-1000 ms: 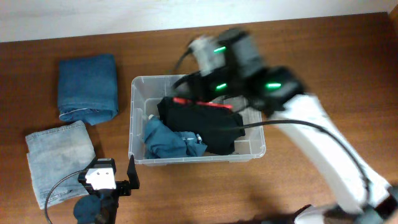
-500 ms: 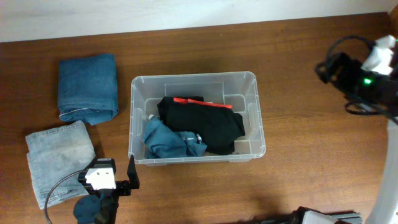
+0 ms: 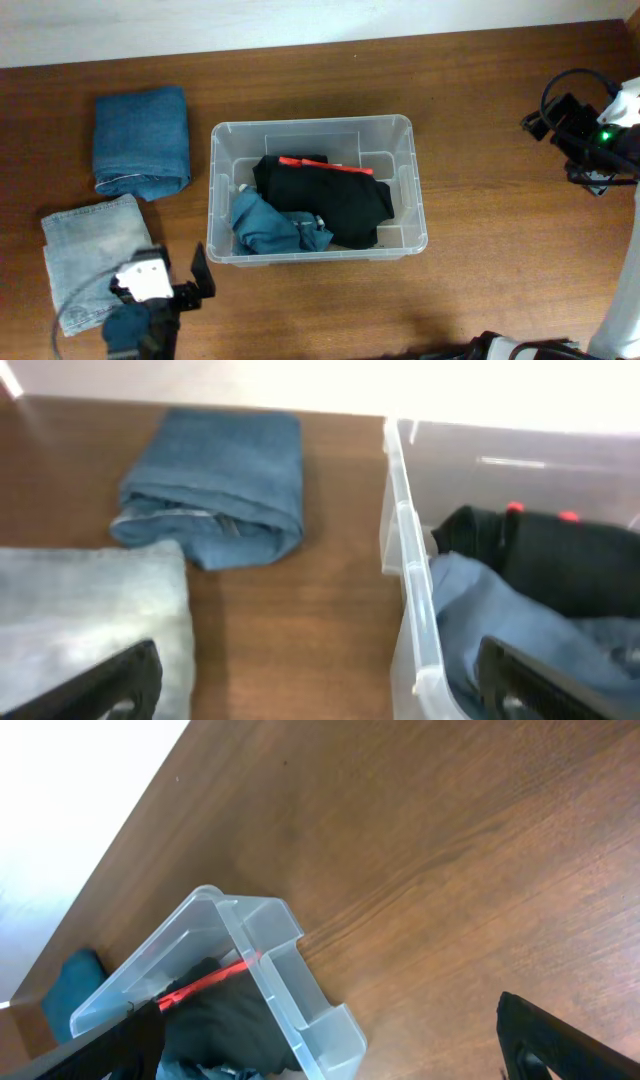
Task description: Pack container
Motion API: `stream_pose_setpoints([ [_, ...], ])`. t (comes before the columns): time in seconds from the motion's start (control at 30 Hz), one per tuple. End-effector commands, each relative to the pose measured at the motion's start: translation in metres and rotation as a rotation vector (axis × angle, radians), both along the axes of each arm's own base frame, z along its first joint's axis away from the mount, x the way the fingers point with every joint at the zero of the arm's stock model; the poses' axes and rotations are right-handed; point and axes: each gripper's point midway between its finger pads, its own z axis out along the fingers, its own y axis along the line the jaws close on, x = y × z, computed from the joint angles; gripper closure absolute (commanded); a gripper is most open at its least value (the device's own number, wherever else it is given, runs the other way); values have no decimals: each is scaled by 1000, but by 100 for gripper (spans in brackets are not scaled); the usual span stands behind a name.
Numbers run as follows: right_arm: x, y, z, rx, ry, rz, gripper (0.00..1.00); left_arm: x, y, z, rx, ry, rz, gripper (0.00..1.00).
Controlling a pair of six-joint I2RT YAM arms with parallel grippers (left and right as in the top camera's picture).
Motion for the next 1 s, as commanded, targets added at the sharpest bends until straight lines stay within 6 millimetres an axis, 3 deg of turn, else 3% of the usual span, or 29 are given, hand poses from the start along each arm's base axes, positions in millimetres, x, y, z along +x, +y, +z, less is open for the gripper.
stream_pose_setpoints([
  [0.0, 1, -2, 1, -1, -3, -1, 2, 15, 7, 48, -35, 51, 39, 0],
  [0.2, 1, -2, 1, -1, -4, -1, 2, 59, -15, 141, -98, 85, -104, 0],
  [0.27, 1, -2, 1, -1, -3, -1, 2, 69, -9, 155, -88, 116, -79, 0],
  [0.37, 1, -2, 0, -1, -3, -1, 1, 78, 21, 152, -32, 188, 70, 0],
  [0.5, 1, -2, 1, -1, -3, -1, 2, 82, 68, 125, -72, 323, 249, 0],
  [0.7, 1, -2, 0, -1, -3, -1, 1, 74, 150, 62, -382, 478, 388, 0],
  [0.87, 1, -2, 0, -1, -3, -1, 2, 36, 215, 3, -601, 602, 563, 0],
  [0.97, 1, -2, 1, -1, -3, -1, 2, 19, 243, -33, -680, 659, 599, 0],
])
